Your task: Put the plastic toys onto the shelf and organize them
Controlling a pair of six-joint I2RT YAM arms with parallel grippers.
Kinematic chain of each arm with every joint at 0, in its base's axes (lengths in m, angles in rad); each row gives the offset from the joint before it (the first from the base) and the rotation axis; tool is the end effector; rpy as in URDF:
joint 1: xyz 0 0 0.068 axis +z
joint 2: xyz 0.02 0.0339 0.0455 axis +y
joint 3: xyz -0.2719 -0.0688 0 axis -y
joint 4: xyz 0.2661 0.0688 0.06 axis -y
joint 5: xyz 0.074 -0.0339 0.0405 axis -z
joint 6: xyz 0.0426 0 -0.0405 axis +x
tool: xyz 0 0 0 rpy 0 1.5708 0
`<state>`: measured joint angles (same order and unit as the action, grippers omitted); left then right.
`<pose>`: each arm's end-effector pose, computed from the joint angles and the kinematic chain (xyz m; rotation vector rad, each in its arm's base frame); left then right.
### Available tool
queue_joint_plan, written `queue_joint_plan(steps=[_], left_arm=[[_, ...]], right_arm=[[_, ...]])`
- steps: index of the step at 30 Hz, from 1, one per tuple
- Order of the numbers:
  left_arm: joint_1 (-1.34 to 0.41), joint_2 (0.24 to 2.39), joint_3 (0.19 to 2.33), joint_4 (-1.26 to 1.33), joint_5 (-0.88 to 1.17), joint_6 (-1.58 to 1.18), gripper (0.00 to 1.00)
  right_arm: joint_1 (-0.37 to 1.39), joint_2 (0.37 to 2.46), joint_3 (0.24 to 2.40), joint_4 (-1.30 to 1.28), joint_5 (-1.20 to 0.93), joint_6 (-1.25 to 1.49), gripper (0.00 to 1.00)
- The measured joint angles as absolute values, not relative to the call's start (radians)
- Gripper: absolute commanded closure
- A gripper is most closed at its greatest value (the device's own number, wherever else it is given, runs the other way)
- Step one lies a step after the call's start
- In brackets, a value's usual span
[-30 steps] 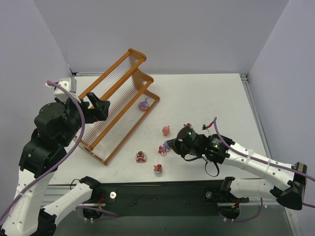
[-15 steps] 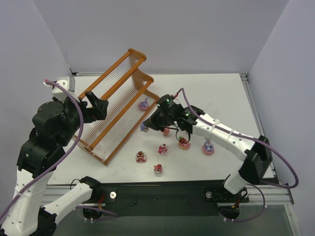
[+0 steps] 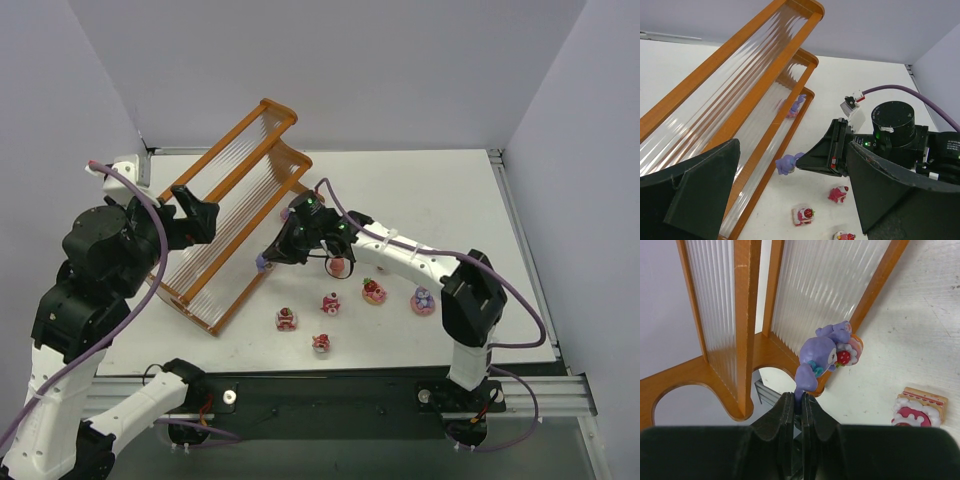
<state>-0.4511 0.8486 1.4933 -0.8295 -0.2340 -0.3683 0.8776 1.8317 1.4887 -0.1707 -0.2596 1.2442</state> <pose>0.1216 -0.0479 0.5042 -0.0987 1.7641 -0.3921 0.2863 0.3618 0.2866 0.2645 2.4578 1.4133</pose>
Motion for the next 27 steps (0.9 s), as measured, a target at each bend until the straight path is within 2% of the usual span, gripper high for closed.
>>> queue_joint_plan(steps=[27], left_arm=[[-0.451,0.892,1.493,-0.828,-0.233,-0.361,0.03]], right_arm=[[0.843,2.072,1.607,-0.017,-0.18,1.32,1.0]])
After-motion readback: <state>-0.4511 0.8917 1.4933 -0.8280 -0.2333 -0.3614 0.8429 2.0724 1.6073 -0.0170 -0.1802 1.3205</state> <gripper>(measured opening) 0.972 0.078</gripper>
